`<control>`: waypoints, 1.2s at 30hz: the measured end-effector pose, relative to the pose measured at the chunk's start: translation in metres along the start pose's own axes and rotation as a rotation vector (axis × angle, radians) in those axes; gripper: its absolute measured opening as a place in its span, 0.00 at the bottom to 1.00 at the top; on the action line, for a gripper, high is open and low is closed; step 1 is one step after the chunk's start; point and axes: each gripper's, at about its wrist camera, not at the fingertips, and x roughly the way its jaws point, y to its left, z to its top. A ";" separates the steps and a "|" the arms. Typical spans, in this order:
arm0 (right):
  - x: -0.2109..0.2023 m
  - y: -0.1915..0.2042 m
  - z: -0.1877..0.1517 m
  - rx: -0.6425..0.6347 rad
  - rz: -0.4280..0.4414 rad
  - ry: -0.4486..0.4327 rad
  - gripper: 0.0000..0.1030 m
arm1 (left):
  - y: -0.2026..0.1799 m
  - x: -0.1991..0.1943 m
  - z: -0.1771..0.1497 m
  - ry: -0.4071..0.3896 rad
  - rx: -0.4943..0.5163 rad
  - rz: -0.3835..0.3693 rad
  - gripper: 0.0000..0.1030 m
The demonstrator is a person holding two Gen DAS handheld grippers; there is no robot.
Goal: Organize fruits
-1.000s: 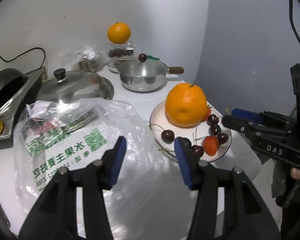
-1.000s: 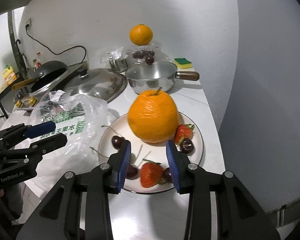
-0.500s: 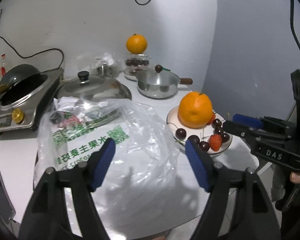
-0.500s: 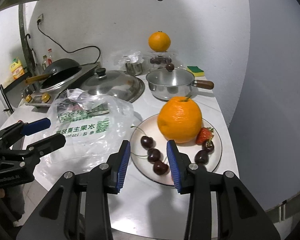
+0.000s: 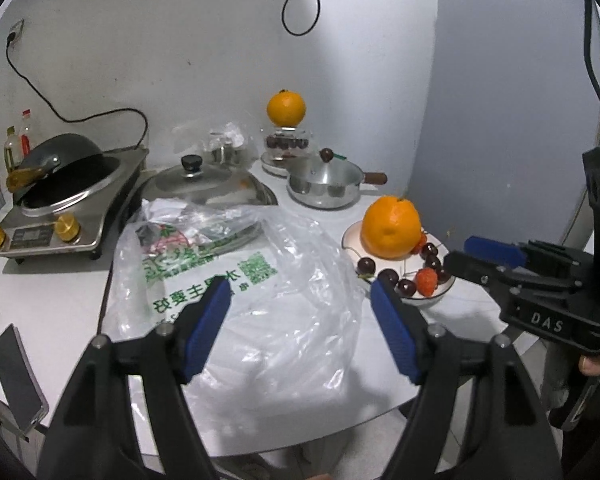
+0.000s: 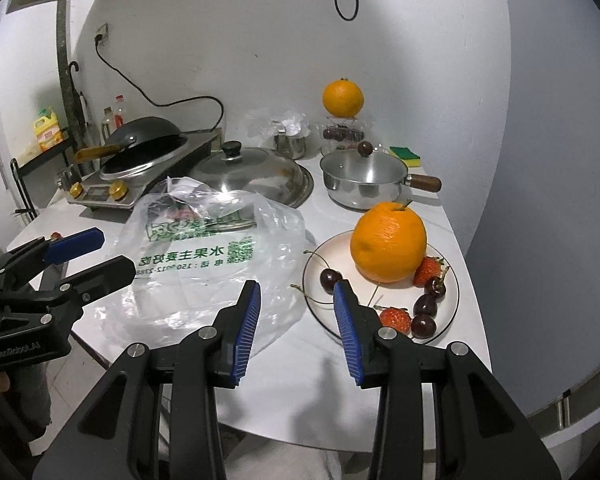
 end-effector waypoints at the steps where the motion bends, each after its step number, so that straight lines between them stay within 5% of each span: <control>1: -0.003 0.003 -0.001 -0.002 -0.001 -0.005 0.40 | 0.000 -0.005 -0.001 -0.008 0.002 0.000 0.72; 11: -0.043 0.027 -0.002 -0.015 0.003 -0.081 0.48 | 0.004 -0.050 -0.004 -0.072 0.009 0.022 0.74; 14: -0.056 0.031 0.000 -0.016 0.003 -0.106 0.49 | 0.003 -0.064 -0.002 -0.095 0.012 0.031 0.88; 21: -0.093 0.042 0.007 -0.018 -0.001 -0.195 0.52 | -0.001 -0.103 0.008 -0.179 0.028 0.067 0.98; 36: -0.164 0.055 0.026 -0.030 -0.045 -0.356 0.67 | -0.013 -0.176 0.036 -0.306 0.073 0.117 0.98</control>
